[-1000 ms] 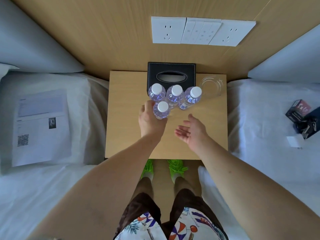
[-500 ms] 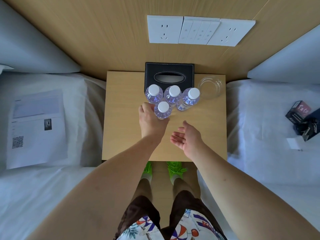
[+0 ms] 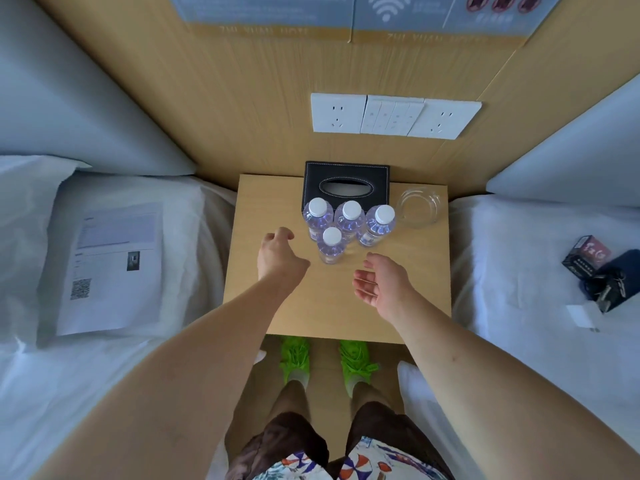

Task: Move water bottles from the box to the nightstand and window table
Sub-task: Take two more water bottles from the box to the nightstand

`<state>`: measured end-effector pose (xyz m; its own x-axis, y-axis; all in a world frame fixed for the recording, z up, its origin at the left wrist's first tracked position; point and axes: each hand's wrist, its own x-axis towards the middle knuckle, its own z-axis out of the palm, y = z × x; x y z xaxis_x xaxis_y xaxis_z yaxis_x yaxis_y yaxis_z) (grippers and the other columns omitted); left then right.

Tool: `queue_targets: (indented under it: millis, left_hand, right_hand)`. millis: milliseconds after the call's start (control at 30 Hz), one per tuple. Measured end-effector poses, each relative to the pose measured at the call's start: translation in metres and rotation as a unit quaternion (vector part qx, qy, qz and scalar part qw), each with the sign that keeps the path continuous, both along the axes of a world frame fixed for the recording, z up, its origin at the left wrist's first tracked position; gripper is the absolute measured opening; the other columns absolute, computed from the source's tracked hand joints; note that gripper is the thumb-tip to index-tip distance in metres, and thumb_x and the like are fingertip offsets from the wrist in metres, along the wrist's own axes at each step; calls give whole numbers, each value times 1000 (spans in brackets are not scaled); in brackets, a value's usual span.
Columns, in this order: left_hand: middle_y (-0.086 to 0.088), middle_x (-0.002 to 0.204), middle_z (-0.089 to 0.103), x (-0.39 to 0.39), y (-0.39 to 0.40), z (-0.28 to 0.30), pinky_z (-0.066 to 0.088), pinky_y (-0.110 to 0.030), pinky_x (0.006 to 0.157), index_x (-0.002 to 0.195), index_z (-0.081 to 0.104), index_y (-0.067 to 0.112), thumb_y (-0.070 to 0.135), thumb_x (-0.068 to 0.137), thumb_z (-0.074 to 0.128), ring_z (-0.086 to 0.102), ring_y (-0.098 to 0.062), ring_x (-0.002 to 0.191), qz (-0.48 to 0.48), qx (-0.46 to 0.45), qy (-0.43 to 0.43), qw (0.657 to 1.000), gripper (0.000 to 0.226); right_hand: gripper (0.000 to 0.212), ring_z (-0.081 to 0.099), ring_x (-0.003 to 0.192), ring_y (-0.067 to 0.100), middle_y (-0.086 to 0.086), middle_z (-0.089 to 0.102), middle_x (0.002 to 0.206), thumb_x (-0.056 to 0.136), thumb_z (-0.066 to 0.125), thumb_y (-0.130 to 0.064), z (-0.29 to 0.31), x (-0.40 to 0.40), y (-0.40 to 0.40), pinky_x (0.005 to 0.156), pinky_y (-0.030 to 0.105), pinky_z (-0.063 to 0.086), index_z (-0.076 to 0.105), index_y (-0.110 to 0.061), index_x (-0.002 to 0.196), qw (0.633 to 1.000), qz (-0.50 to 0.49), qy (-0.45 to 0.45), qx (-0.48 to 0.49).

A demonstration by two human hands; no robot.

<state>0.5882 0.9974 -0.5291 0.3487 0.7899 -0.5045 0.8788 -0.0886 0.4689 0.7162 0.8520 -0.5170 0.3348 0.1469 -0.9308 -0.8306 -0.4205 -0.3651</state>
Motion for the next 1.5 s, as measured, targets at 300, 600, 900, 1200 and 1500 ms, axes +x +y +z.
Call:
queue_targets:
  millis: [300,600,900,1200,1500]
  left_hand:
    - [-6,124,55,39,32,120,39,-28,72,127,61,20,13,78,73,50,-21,92,-44,84,-47,994,51]
    - [-8,130,52,97,48,229,45,-33,81,137,54,17,15,82,71,51,-30,119,-194,162,-87,964,58]
    - [-9,141,50,157,17,285,52,-38,86,144,50,22,24,82,75,48,-31,126,-343,171,-154,911,67]
    - [-8,131,52,175,-136,325,57,-44,91,140,50,21,33,82,72,57,-32,114,-553,130,-216,794,63]
    - [-7,139,46,92,-354,362,48,-40,99,145,45,21,35,87,71,42,-28,129,-737,160,-227,616,65]
  right_hand:
    - [6,58,67,21,7,63,82,98,59,-17,112,39,31,66,33,49,62,-12,95,990,97,-85,53]
    - [36,64,100,27,15,67,115,92,66,-21,214,75,42,88,35,51,65,-7,124,876,294,-382,20]
    - [33,53,88,20,6,67,117,92,59,-29,279,80,-20,60,26,41,61,-17,122,750,329,-549,-166]
    - [56,48,133,31,8,49,145,99,55,-39,325,0,-185,107,42,42,42,-28,152,769,181,-489,-369]
    - [62,46,134,33,6,46,148,96,58,-43,347,-135,-369,107,44,39,39,-30,154,778,0,-421,-467]
